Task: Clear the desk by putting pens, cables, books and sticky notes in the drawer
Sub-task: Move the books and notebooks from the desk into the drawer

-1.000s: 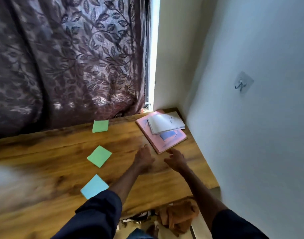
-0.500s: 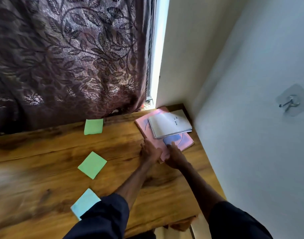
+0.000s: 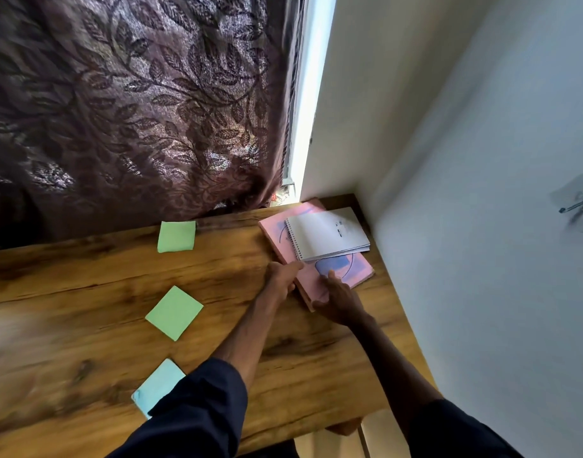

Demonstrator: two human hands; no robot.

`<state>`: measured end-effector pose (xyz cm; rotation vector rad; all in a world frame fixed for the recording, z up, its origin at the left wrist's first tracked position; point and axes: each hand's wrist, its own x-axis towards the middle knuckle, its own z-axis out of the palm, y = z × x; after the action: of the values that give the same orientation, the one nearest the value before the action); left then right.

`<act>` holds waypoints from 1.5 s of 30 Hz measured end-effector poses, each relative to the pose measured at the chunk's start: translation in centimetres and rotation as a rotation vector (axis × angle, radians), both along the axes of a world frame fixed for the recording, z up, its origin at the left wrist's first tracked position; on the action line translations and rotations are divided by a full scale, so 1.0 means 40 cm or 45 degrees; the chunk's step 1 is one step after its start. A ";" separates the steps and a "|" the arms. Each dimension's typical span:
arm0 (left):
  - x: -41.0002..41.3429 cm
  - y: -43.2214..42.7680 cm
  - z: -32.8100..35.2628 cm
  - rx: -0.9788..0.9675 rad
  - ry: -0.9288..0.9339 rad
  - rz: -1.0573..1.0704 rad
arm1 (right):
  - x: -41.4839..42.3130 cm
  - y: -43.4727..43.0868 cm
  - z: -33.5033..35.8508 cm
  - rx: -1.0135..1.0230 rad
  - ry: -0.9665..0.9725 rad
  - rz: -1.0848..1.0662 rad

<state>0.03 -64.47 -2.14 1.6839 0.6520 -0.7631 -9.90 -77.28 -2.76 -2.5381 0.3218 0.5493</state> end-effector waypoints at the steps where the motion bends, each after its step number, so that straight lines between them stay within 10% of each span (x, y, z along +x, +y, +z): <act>1: -0.003 0.006 0.004 -0.042 0.017 0.004 | -0.003 -0.001 0.006 0.030 -0.035 -0.041; 12: -0.050 0.034 0.156 -0.023 -0.237 -0.085 | -0.052 0.003 0.098 0.327 -0.646 -0.397; 18: -0.106 0.110 0.242 0.236 -0.499 -0.201 | -0.077 0.043 0.098 0.499 -0.300 -0.529; 29: -0.348 0.388 0.294 -0.071 -0.486 -0.233 | -0.283 0.097 0.158 1.055 0.040 -0.488; 45: -0.944 0.515 0.305 0.063 -0.748 -0.376 | -0.831 0.218 0.241 1.281 -0.291 -0.641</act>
<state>-37.71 -43.87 10.04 1.9516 0.0124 -0.4138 -43.15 -68.56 6.89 -1.4489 0.4372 0.1407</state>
